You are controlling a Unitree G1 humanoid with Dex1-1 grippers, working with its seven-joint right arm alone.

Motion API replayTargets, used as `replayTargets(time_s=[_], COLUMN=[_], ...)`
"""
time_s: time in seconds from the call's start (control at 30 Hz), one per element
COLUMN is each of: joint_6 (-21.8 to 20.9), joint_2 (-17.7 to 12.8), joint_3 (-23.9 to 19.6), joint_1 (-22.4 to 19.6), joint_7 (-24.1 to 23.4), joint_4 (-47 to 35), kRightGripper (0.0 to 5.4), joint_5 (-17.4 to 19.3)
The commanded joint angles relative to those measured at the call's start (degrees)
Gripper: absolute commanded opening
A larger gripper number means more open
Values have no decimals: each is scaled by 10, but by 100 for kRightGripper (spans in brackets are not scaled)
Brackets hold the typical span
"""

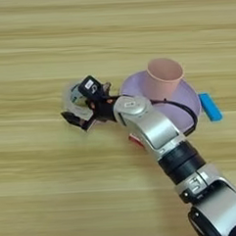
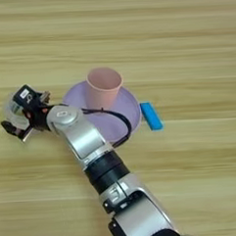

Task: Move the objects on the table

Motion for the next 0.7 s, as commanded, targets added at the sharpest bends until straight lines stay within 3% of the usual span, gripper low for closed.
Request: replayTargets(time_s=[0.03, 0.3, 0.7], joint_6=[35, 50, 42], joint_2=[-19, -35, -40], joint_3=[15, 28, 31], joint_1=[21, 27, 5], joint_7=[21, 38, 34], joint_4=[-43, -75, -29], kRightGripper=[534, 534, 534], joint_5=[-1, -7, -29])
